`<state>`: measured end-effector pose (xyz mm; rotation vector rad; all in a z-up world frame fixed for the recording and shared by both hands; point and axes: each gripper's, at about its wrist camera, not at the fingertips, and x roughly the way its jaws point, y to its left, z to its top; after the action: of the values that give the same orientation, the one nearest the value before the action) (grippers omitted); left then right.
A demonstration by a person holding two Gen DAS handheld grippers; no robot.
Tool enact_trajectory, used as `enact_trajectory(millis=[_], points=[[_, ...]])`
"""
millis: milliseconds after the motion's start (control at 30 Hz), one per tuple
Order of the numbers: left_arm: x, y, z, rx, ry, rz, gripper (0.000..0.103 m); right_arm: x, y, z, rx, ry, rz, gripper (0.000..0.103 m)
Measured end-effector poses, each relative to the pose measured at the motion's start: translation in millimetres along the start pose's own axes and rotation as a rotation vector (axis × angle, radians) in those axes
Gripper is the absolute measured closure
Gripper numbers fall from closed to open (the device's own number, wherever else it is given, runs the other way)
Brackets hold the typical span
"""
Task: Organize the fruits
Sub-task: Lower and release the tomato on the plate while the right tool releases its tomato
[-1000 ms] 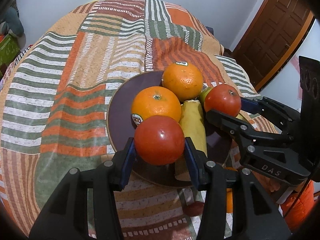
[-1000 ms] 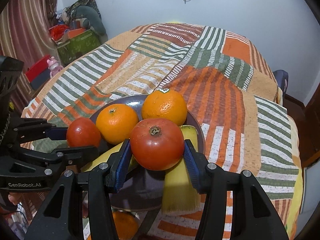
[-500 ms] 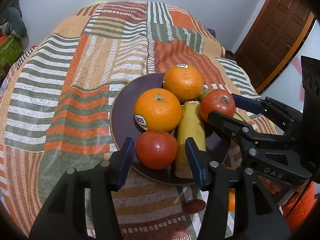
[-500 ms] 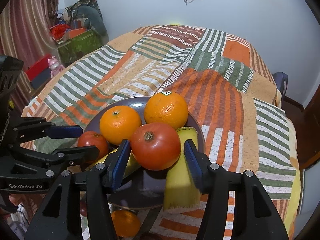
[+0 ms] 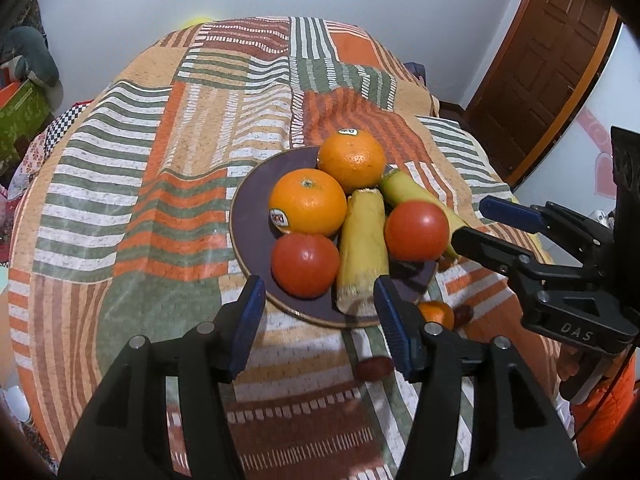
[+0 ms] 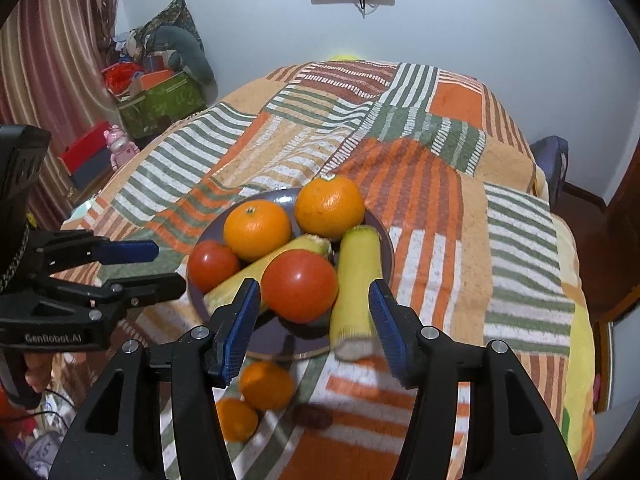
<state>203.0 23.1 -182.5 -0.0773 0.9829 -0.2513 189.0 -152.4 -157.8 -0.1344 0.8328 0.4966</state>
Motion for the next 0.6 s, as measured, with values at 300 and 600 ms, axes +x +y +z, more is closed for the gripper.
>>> enact_trajectory(millis=[300,600], points=[[-5.1,-9.4,-22.4,0.010,0.033,-0.006,0.044,-6.3,2.0,-29.1,0.038,0.058,0.041,0.050],[-4.5,-14.0,-44.7,0.009,0.060,-0.006,0.043,10.7,9.9,-42.4,0.074,0.122,0.115,0.063]])
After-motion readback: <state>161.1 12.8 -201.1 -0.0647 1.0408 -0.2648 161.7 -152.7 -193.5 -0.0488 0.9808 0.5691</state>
